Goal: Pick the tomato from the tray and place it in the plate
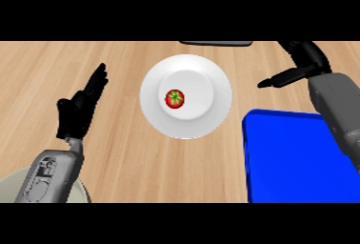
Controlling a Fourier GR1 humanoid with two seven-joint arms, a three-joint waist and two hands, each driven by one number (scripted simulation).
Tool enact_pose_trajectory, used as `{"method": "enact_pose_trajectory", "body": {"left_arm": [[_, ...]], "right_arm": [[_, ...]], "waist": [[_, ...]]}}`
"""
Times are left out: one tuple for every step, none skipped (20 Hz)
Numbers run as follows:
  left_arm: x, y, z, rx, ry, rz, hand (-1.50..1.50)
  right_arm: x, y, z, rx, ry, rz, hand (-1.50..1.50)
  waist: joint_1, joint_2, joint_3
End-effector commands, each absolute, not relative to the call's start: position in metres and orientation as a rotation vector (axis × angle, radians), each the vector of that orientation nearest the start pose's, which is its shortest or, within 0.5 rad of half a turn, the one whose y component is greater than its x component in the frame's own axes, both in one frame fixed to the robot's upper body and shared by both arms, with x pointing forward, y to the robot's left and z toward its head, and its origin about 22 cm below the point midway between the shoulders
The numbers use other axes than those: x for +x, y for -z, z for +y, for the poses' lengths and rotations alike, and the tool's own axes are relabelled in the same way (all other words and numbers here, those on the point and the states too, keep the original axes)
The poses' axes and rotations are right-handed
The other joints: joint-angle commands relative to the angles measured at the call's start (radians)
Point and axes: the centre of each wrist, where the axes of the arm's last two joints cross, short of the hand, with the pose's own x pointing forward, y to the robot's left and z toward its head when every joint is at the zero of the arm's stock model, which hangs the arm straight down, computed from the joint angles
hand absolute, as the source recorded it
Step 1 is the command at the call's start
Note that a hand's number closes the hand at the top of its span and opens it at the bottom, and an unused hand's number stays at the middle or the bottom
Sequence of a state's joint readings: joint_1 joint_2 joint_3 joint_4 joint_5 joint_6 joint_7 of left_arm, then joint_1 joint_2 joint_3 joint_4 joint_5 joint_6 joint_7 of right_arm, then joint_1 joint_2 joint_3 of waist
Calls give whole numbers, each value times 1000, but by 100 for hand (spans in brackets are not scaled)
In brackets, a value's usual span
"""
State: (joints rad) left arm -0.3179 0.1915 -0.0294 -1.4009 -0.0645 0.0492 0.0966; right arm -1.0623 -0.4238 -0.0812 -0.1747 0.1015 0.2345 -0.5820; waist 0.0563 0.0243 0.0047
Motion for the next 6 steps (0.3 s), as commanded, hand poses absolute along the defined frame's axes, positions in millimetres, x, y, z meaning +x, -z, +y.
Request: {"method": "enact_pose_trajectory", "body": {"left_arm": [[317,-42,241,171,261,-1596,0],[311,-48,235,169,262,-1597,0],[316,-48,245,167,277,-1598,0],[326,-53,250,171,262,-1601,0],[315,-46,239,165,274,-1597,0],[311,-47,225,154,267,-1593,0]], "right_arm": [[439,-90,-334,-42,-516,-1739,-150],[433,-76,-339,-49,-490,-1739,-150],[436,-88,-344,-56,-467,-1743,-150],[433,-87,-351,-55,-468,-1742,-150],[430,-73,-343,-71,-474,-1749,-150],[432,-84,-349,-53,-467,-1729,-150]], "waist": [[-4,1,-2],[9,3,-1],[16,9,-1],[7,10,-1],[18,8,-1],[17,5,-1]]}}
